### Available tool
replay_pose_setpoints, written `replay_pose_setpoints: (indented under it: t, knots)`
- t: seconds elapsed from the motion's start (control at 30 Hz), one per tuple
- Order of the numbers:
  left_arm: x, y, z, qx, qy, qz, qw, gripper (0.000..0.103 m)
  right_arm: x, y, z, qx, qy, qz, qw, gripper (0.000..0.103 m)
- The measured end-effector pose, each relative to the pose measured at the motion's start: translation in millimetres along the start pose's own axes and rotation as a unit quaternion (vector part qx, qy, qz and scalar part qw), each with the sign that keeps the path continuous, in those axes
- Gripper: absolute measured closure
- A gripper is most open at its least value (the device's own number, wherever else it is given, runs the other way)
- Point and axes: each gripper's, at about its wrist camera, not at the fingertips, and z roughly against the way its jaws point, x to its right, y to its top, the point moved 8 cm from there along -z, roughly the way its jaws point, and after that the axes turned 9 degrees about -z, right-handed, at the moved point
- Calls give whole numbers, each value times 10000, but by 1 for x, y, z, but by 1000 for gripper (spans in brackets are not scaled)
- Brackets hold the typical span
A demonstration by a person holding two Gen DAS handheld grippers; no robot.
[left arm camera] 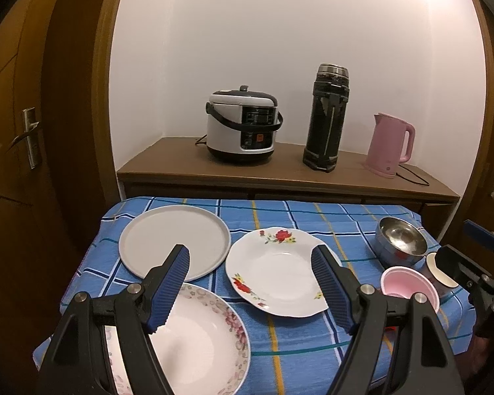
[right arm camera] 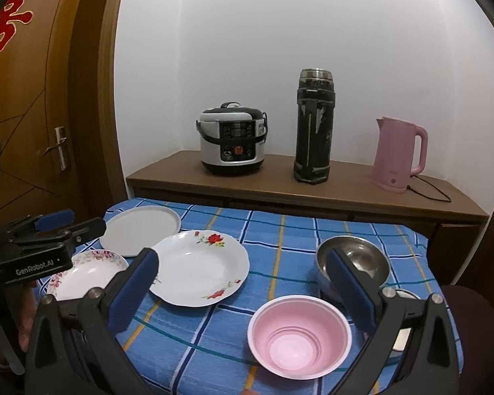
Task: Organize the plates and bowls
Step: 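Move the left gripper to the pink-floral-rim plate and grasp its rim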
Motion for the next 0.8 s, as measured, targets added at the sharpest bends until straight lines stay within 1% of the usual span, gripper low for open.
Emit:
replay_pose_setpoints:
  t: [0.13, 0.2, 0.23, 0.3, 0.37, 0.4, 0.6, 0.63, 0.67, 0.8]
  knots:
    - [-8, -4, -2, -23, 10, 32, 10000, 24, -10, -5, -8, -143, 160, -18, 9998, 2]
    - [-16, -7, 0, -23, 64, 46, 10000, 24, -19, -8, -13, -242, 273, 2, 9993, 6]
    - [-20, -9, 1, -18, 113, 45, 9999, 24, -24, -10, -15, -294, 340, 17, 9990, 10]
    - [-36, -17, 5, -21, 320, 92, 9994, 24, -33, -15, -22, -414, 456, 105, 9980, 13]
    - [-53, -26, 6, -106, 442, 204, 9988, 24, -42, -21, -28, -535, 584, 208, 9966, 18]
    - [-63, -32, 7, -163, 517, 298, 9981, 24, -49, -25, -33, -623, 671, 261, 9955, 18]
    - [-110, -73, 10, -488, 882, 660, 9927, 24, -77, -48, -57, -1094, 1099, 587, 9862, 37]
    - [-115, -79, 9, -538, 904, 706, 9919, 24, -83, -53, -62, -1181, 1158, 641, 9841, 43]
    - [-119, -84, 8, -585, 917, 739, 9913, 24, -90, -58, -68, -1286, 1224, 696, 9817, 47]
    - [-129, -100, 1, -724, 917, 819, 9898, 25, -106, -76, -85, -1580, 1335, 832, 9748, 53]
